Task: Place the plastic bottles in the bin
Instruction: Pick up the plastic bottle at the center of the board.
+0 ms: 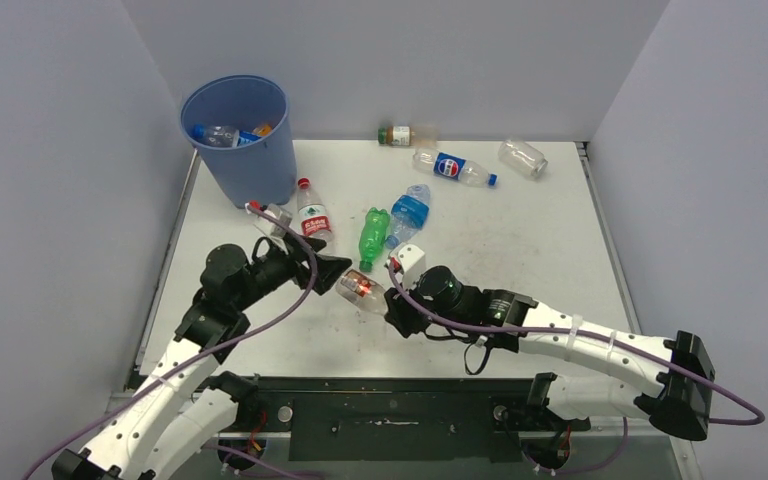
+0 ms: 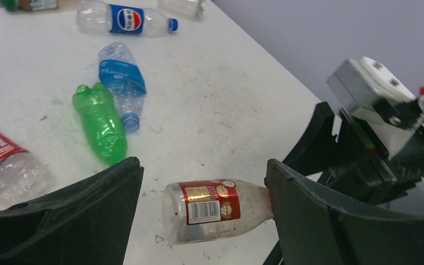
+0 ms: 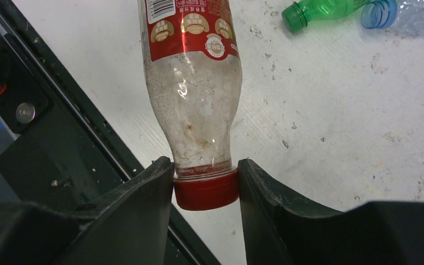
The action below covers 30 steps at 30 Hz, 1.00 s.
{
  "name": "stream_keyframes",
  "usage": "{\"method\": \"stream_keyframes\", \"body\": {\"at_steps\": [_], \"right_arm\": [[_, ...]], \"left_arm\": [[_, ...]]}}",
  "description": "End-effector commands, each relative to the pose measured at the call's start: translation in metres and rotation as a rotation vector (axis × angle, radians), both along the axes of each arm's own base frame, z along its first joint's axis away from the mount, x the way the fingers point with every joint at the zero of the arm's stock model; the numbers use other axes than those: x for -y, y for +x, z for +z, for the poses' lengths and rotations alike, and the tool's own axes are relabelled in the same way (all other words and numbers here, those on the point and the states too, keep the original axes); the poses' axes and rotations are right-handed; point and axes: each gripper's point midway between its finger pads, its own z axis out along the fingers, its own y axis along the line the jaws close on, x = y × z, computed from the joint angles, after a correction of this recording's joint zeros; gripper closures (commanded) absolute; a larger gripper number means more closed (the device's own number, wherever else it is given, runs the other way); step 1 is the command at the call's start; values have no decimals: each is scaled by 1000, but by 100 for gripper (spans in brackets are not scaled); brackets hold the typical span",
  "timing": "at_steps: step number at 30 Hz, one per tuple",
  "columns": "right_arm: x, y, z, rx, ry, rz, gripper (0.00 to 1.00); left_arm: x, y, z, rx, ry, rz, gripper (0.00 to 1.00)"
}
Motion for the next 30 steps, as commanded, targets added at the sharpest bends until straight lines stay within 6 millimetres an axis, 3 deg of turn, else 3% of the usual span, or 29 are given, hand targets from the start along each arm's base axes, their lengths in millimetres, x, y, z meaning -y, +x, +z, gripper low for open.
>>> {"method": "stream_keyframes", "body": {"at_steps": [1, 3, 11, 19, 26, 30], "right_arm": [[23, -16, 15, -69, -84, -1, 95], [28, -22, 20, -90, -96, 9, 95], [23, -42, 49, -139, -22, 92, 95], [11, -54, 92, -143, 83, 173, 95], [9, -55, 104, -141, 96, 183, 95], [8, -55, 112, -135, 113, 191, 95]], "left_arm": [[20, -38, 55, 294, 11, -200, 18], [23, -54, 58, 359, 99, -272, 17], [28, -88, 19, 500, 503, -515, 15], [46, -91, -10, 642, 689, -628, 12], [56, -91, -22, 686, 768, -665, 11], [56, -87, -32, 677, 820, -658, 19]]}}
